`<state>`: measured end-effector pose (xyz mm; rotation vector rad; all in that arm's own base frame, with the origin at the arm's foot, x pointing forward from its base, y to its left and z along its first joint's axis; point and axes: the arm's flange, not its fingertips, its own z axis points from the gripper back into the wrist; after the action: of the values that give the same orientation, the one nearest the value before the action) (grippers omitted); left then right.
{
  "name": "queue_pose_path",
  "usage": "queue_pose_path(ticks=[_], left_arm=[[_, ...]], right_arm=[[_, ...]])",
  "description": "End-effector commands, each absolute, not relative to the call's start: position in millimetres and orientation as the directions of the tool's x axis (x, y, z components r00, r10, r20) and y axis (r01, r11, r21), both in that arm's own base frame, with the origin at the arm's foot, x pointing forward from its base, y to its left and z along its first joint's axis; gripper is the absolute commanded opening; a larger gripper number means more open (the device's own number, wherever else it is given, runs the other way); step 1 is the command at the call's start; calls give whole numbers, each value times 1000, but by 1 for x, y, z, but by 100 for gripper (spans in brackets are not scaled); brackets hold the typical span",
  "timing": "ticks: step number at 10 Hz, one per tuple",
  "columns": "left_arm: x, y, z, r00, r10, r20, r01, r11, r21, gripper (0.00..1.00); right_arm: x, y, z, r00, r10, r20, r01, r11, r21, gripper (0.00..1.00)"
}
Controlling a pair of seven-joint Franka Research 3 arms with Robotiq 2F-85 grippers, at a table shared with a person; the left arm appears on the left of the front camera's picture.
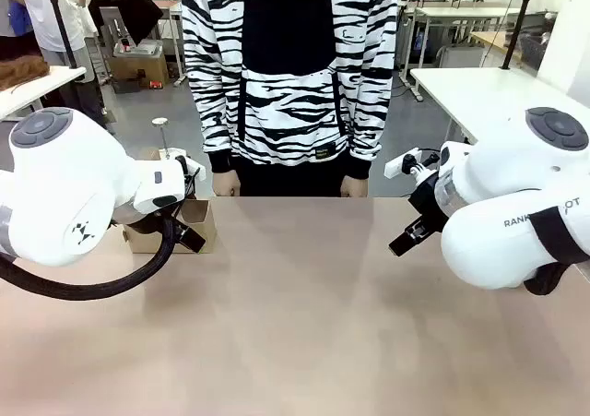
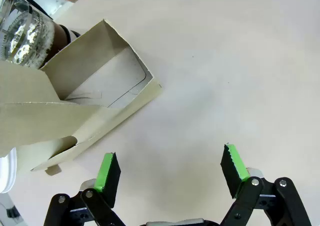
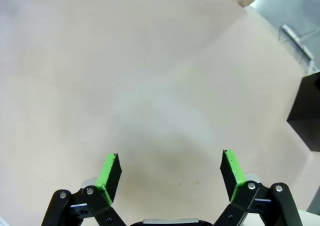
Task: Pour a drink into a cup and package it in a carrier.
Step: Pick up the 600 ml Paper Cup and place it in the middle top area of the table.
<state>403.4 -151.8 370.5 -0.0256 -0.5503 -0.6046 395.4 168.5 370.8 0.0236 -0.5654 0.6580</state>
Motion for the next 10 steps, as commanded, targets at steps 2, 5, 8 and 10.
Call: queue_pose_path(ticks=[2, 5, 8, 10], left_arm=[[403, -152, 371, 684, -533, 498, 546, 827, 134, 100], [403, -152, 371, 684, -533, 498, 546, 827, 134, 100], [403, -152, 371, 684, -533, 498, 546, 827, 134, 100], [403, -152, 371, 684, -533, 498, 546, 827, 134, 100]], right_arm=[[395, 168, 371, 647, 572, 504, -585, 796, -154, 100], [395, 168, 371, 647, 572, 504, -585, 796, -154, 100], [395, 168, 371, 647, 572, 504, -585, 796, -154, 100], [395, 169, 371, 646, 573, 504, -585, 796, -154, 100]])
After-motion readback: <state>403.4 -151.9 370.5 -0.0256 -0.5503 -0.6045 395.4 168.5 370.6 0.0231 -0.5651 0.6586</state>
